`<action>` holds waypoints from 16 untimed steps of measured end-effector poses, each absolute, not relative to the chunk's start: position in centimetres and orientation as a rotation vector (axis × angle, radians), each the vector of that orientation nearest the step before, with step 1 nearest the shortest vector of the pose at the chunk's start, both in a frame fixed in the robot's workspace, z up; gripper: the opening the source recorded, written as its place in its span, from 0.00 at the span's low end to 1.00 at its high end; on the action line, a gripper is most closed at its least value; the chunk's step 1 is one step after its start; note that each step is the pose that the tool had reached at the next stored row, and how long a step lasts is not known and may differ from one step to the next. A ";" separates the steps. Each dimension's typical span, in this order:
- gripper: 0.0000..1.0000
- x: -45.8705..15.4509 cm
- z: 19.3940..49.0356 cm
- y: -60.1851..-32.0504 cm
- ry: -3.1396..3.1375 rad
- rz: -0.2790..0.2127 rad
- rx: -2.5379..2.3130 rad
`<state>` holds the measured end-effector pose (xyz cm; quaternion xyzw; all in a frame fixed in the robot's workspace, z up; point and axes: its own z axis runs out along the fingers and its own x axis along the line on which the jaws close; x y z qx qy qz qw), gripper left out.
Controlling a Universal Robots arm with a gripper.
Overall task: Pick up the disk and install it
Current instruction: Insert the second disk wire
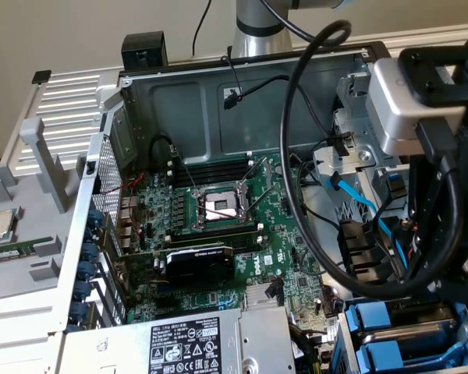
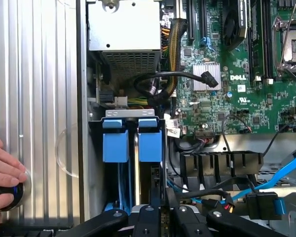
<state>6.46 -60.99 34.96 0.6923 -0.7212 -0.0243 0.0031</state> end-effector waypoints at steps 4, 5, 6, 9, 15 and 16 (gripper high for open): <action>0.16 6.5 34.9 -61.0 -2.260 -0.076 2.170; 0.16 6.5 34.8 -61.0 -2.260 -0.076 2.170; 0.16 6.5 34.8 -61.0 -2.260 -0.076 2.170; 0.16 6.5 34.8 -61.0 -2.260 -0.076 2.169; 0.16 6.5 34.8 -61.1 -2.255 -0.065 2.164; 0.16 6.5 34.8 -61.1 -2.254 -0.062 2.163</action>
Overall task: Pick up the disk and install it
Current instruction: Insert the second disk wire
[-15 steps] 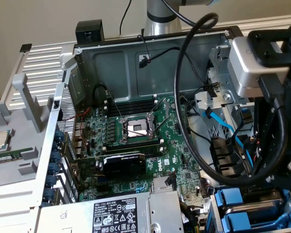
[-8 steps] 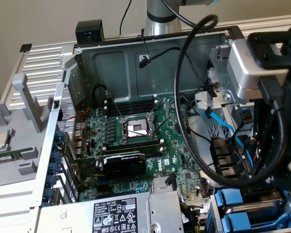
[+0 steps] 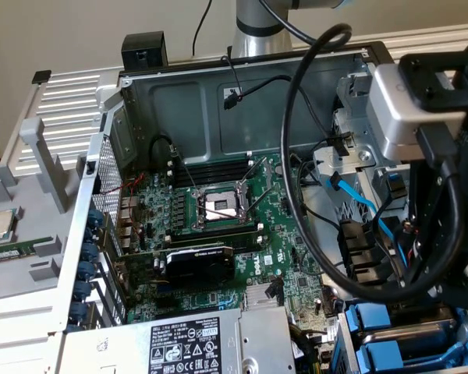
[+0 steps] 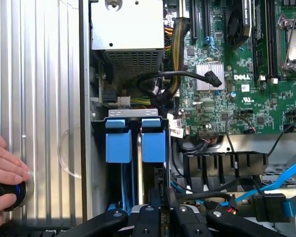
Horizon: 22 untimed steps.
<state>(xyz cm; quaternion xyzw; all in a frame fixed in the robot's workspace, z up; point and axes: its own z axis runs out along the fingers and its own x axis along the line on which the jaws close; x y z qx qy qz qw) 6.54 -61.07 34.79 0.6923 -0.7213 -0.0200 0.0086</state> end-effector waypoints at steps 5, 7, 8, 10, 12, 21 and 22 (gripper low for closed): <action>0.16 6.6 34.8 -61.1 -2.250 -0.054 2.159; 0.16 6.7 34.8 -61.0 -2.250 -0.052 2.158; 0.16 6.7 34.7 -60.9 -2.249 -0.052 2.158; 0.16 6.7 34.7 -60.7 -2.249 -0.052 2.158; 0.16 6.7 34.7 -60.7 -2.249 -0.051 2.158; 0.16 6.7 34.6 -60.7 -2.248 -0.046 2.157; 0.16 6.7 34.6 -60.7 -2.248 -0.045 2.157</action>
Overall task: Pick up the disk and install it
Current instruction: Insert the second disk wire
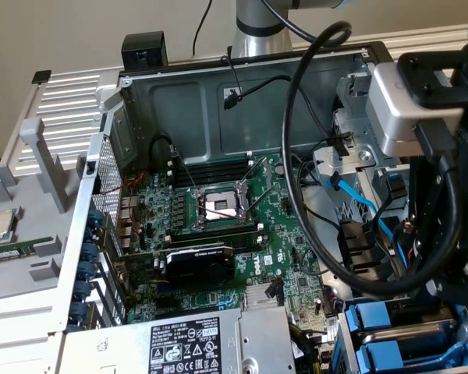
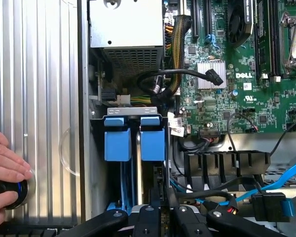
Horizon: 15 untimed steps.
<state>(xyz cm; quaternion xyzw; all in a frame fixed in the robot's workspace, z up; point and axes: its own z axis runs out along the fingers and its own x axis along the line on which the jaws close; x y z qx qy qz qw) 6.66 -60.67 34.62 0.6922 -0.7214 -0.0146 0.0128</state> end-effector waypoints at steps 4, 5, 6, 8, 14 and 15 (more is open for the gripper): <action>0.16 6.7 34.5 -60.7 -2.248 -0.045 2.157; 0.16 6.7 34.5 -60.7 -2.248 -0.045 2.157; 0.16 6.7 34.5 -60.7 -2.248 -0.045 2.157; 0.16 6.7 34.5 -60.7 -2.248 -0.045 2.157; 0.16 6.7 34.4 -60.5 -2.248 -0.044 2.157; 0.16 6.7 34.4 -60.5 -2.248 -0.044 2.157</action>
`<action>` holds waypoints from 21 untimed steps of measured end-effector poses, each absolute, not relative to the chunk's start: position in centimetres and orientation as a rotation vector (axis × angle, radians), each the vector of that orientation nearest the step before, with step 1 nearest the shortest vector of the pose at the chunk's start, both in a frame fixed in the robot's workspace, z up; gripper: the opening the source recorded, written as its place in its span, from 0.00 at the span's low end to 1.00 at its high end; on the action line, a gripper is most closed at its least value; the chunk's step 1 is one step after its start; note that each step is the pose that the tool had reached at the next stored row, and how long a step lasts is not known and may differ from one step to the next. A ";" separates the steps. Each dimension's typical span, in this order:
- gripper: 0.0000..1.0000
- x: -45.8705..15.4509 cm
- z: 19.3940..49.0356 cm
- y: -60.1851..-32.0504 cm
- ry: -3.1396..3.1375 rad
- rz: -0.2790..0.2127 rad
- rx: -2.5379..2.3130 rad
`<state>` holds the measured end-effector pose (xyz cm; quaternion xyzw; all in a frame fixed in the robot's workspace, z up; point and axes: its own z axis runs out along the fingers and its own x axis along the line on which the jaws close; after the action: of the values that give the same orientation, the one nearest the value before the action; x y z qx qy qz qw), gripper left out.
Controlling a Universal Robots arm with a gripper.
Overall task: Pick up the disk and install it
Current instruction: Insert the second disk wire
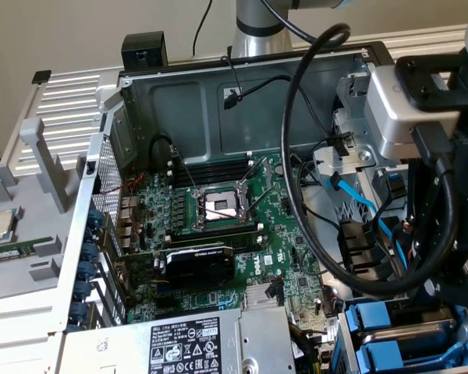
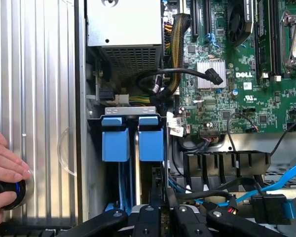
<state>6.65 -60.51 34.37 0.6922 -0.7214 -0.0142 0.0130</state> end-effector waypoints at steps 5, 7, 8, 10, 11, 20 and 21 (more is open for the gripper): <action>0.16 6.6 34.3 -60.5 -2.248 -0.044 2.157; 0.16 6.6 34.3 -60.5 -2.248 -0.044 2.157; 0.16 6.6 34.3 -60.5 -2.248 -0.044 2.157; 0.16 6.6 34.3 -60.5 -2.248 -0.044 2.157; 0.16 6.6 34.3 -60.5 -2.248 -0.044 2.157; 0.16 6.6 34.3 -60.6 -2.248 -0.044 2.156; 0.16 6.6 34.3 -60.6 -2.248 -0.044 2.156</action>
<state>6.64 -60.55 34.26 0.6922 -0.7215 -0.0140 0.0132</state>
